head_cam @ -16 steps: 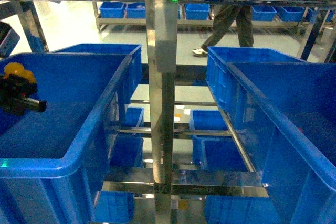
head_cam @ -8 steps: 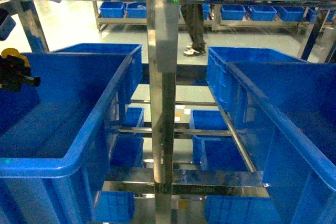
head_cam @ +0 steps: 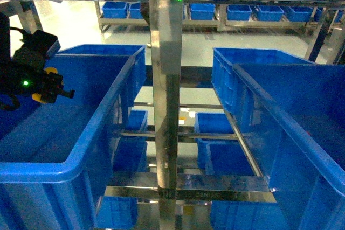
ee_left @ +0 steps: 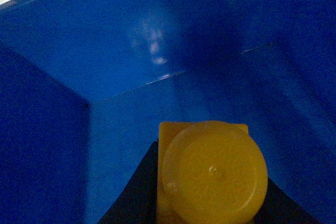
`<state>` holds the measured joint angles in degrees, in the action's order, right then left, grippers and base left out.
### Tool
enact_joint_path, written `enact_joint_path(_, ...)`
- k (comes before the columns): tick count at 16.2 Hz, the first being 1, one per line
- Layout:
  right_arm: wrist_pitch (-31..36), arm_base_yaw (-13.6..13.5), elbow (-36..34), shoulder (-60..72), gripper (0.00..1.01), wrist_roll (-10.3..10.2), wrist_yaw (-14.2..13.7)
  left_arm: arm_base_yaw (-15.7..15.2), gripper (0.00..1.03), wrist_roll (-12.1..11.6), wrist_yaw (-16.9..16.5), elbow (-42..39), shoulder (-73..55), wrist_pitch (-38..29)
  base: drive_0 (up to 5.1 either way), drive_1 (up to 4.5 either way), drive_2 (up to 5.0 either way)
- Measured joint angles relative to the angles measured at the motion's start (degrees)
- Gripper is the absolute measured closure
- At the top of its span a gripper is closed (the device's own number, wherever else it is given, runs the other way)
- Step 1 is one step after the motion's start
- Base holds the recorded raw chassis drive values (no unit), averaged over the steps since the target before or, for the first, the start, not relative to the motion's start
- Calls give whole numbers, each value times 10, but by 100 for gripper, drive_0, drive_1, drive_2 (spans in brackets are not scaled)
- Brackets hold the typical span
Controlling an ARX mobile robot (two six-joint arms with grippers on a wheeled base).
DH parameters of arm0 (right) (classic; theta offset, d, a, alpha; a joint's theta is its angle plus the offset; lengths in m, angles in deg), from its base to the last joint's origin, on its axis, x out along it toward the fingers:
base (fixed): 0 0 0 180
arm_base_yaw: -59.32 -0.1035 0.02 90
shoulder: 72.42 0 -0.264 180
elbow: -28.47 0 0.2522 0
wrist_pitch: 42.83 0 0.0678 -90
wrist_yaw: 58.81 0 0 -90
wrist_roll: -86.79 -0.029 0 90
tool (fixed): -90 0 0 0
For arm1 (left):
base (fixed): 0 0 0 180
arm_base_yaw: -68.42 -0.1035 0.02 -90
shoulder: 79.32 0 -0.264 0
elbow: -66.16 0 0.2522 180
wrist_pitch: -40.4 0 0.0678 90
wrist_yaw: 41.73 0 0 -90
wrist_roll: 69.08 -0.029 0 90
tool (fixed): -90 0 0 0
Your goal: Sort and place red and yellow blocks in left bins
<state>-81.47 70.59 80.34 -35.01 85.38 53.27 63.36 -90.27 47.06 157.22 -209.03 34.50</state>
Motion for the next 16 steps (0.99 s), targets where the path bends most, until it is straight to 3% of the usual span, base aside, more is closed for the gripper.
enact_joint_path(6, 0, 0, 0, 0, 3, 0, 0, 5, 76, 24, 12, 29, -29, 20, 0, 0, 0)
enact_joint_path(9, 0, 0, 0, 0, 3, 0, 0, 0, 74, 27, 1, 15, -28, 9, 0, 0, 0)
enact_joint_path(12, 0, 0, 0, 0, 3, 0, 0, -5, 49, 21, 2, -6, -23, -6, 0, 0, 0)
enact_joint_path(13, 0, 0, 0, 0, 3, 0, 0, -8, 37, 16, 2, -16, -16, -14, 0, 0, 0)
enact_joint_path(14, 0, 0, 0, 0, 3, 0, 0, -15, 10, 16, -2, -34, 6, -26, 0, 0, 0)
enact_joint_path(16, 0, 0, 0, 0, 3, 0, 0, -25, 5, 22, -33, -71, 45, -66, 0, 0, 0)
